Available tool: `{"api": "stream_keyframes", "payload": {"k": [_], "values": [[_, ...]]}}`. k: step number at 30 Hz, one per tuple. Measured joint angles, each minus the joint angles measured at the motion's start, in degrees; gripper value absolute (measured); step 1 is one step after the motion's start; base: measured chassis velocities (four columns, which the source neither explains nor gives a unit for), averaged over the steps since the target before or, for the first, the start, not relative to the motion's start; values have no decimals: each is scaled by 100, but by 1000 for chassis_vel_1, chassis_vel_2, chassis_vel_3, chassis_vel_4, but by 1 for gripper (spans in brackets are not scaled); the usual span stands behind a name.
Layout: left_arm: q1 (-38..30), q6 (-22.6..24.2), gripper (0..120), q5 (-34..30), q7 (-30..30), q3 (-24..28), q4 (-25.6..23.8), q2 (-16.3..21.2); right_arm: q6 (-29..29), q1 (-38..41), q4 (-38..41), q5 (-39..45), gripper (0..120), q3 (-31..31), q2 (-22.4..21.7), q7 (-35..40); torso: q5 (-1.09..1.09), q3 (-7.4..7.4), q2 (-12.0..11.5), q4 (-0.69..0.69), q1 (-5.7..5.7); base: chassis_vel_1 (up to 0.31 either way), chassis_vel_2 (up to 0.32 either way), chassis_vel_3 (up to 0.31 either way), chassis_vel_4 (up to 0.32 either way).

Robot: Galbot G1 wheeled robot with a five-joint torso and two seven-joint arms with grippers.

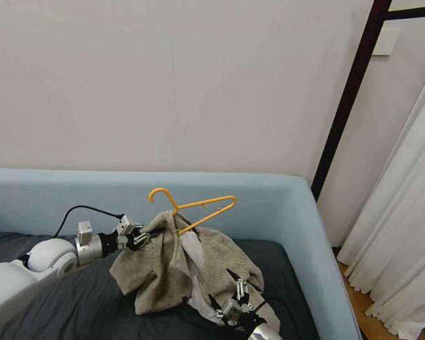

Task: Pick up the clothes from the sofa and hang them on the clothes hanger.

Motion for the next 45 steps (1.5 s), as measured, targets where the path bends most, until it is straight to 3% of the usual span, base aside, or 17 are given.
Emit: {"api": "stream_keyframes", "payload": {"k": [10, 15, 19, 25, 35, 38, 45], "values": [[48, 44, 2, -70, -106, -41, -99, 16, -682, 372, -93, 450, 100, -726, 406, 509, 0, 0, 0, -1, 0, 0, 0, 0, 0], [64, 72, 2, -128, -142, -68, -157, 33, -1289, 554, -561, 179, 100, -823, 742, 1153, 0, 0, 0, -1, 0, 0, 0, 0, 0], [62, 91, 2, -153, -142, -76, -184, 49, -2103, 687, -659, 545, 100, -1072, 945, 1839, 0, 0, 0, -1, 0, 0, 0, 0, 0], [43, 98, 2, -163, -138, -79, -159, 45, -2553, 687, -498, 1052, 100, -1441, 1069, 2091, 0, 0, 0, -1, 0, 0, 0, 0, 0], [80, 99, 2, -170, -130, -135, -155, 54, -2806, 768, -628, 1151, 100, -1414, 1145, 2249, 0, 0, 0, -1, 0, 0, 0, 0, 0], [105, 99, 2, -170, -124, -156, -155, 56, -2856, 776, -627, 1155, 93, -1396, 1115, 2269, 0, 0, 0, -1, 0, 0, 0, 0, 0], [171, 94, 2, -164, -110, -180, -104, 45, -2786, 758, -478, 1093, 63, -1305, 987, 2296, 0, 0, 0, -1, 0, 0, 0, 0, 0]]}}
